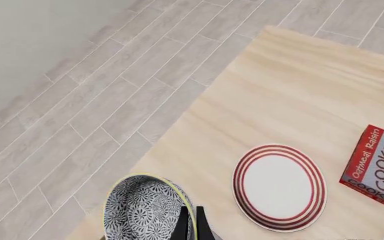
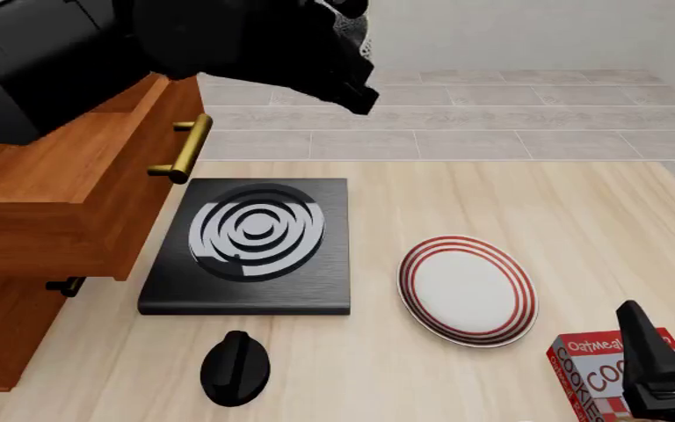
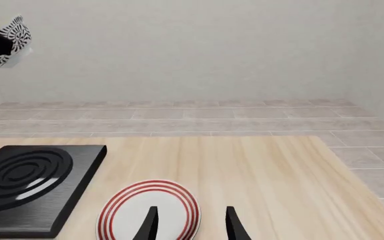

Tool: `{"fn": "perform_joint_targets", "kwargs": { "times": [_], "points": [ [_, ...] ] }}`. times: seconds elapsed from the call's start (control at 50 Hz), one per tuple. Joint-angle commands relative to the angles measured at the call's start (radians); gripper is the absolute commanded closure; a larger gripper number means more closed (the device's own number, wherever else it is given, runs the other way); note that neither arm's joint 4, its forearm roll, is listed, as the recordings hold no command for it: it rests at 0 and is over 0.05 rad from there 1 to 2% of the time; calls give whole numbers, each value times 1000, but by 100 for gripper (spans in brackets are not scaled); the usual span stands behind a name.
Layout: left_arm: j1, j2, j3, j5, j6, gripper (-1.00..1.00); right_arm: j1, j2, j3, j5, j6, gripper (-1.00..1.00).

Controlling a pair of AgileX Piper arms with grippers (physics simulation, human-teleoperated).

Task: Pick the akita bowl in the top layer of the wooden cabinet and place it on the plate.

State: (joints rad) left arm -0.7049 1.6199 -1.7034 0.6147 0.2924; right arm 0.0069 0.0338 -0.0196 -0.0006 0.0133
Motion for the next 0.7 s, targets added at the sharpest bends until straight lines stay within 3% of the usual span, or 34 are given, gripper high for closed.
{"fn": "perform_joint_targets", "kwargs": {
  "times": [0.02,0.7],
  "points": [
    [-28,24,21,-35,6,100,-1,5,1,-5,1,-100],
    [-115,139,35,-88,16,100,-1,-7,0,10,5,-100]
  ]
}}
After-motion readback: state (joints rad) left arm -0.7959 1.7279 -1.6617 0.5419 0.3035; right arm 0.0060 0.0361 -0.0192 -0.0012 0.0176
